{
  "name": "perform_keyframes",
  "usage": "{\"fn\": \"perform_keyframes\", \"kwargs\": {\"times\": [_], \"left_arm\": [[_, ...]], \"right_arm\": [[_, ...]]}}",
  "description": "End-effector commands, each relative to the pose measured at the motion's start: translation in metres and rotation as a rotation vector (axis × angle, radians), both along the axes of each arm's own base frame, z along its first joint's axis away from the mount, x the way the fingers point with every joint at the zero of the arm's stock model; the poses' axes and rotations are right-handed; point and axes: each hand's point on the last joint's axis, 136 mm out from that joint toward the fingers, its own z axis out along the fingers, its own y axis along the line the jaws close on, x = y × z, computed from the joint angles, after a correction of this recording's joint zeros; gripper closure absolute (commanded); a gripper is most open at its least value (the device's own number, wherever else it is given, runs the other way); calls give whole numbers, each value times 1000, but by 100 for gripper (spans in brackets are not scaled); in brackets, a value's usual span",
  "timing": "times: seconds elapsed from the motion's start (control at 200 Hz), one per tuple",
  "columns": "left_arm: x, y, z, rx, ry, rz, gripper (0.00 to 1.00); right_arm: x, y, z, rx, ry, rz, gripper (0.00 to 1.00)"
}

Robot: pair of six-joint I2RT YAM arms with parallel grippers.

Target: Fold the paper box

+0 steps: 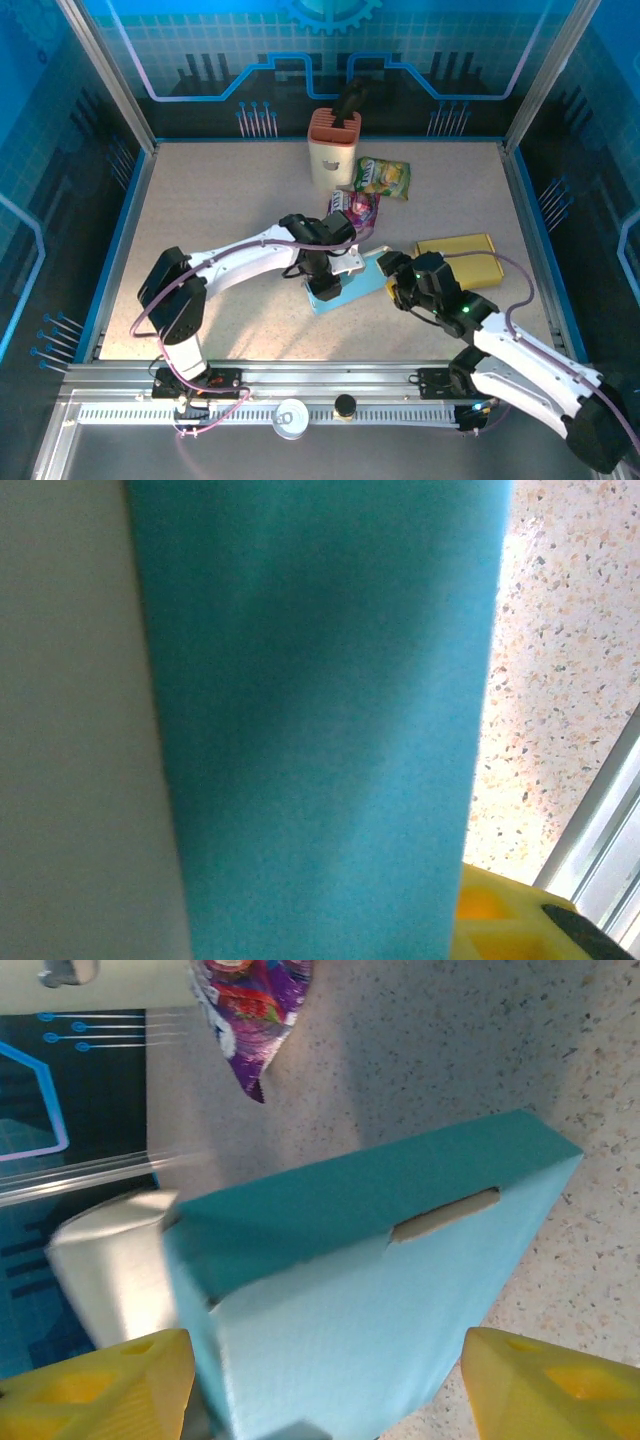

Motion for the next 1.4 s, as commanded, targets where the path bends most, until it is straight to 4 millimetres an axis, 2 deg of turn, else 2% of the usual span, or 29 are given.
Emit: {"fn": "perform_keyframes", "kwargs": {"times": [0.0, 0.11, 0.185, 0.325, 0.39, 0.47, 0.66, 0.77, 0.91, 1.025, 1.156, 1.331, 1.396], "left_arm": [[-8, 2, -2, -4, 4, -13, 64], [-8, 2, -1, -4, 2, -15, 63], [-8, 5, -1, 7, -4, -14, 63], [-4, 6, 1, 12, -29, -15, 61], [-3, 5, 2, 2, -35, -15, 61], [-4, 3, 3, -7, -35, -17, 62], [-5, 1, 2, -5, -36, -24, 65], [-5, 0, 1, -5, -38, -24, 65], [-5, -1, 1, -2, -38, -24, 65], [-4, -2, 2, 1, -45, -26, 64], [-3, -2, 5, 2, -58, -29, 62], [0, 1, 7, 12, -87, -27, 61], [1, 1, 7, 12, -94, -26, 61]], "right_arm": [[7, 14, 2, 54, 11, 28, 30], [8, 17, -6, 50, 32, 31, 35], [5, 13, -14, 33, 57, 22, 43], [-2, 3, -26, -12, 97, -4, 49], [-2, 1, -28, -15, 101, -9, 49], [-1, 2, -21, -28, 82, 2, 50], [1, 2, 15, -60, -18, 20, 45], [4, 6, 25, -48, -44, 28, 41], [7, 13, 22, -39, -33, 49, 41], [8, 15, 3, -41, 14, 45, 42], [7, 17, -18, -32, 67, 38, 56], [0, 9, -20, -72, 84, 22, 69], [-2, 6, -19, -81, 86, 16, 71]]}}
